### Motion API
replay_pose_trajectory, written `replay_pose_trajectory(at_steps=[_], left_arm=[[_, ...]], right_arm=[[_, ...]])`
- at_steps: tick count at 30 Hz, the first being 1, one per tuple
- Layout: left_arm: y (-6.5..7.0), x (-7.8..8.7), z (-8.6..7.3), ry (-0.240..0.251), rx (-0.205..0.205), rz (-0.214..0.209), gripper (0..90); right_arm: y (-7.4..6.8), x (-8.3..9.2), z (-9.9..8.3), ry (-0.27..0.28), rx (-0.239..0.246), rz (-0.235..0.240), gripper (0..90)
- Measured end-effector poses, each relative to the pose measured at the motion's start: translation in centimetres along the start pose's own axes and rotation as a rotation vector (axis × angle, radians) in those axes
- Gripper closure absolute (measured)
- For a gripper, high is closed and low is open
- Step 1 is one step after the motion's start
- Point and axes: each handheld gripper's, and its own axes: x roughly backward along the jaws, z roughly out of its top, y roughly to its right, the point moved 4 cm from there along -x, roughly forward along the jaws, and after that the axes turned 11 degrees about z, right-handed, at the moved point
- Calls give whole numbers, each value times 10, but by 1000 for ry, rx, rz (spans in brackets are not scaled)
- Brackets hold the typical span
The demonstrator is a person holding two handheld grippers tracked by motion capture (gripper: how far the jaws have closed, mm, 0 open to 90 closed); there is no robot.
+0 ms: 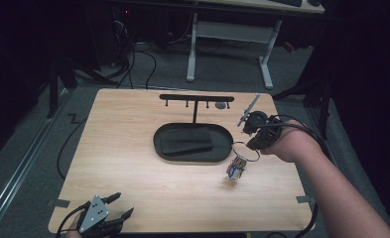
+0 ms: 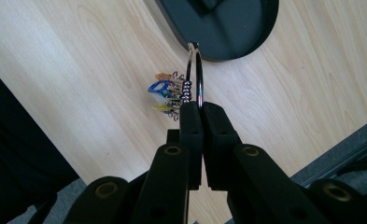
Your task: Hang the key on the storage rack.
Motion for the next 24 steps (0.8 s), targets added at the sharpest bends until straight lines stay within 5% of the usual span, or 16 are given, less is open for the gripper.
replay_pose_trajectory(at_steps=[12,24], left_arm=[[0,0,0,-1,1,-5,357],[0,0,-1,-5,-2,-4,357]], right_arm=[[18,1,23,20,-25,-1,881],[50,6,50,78,-79,-23,882]])
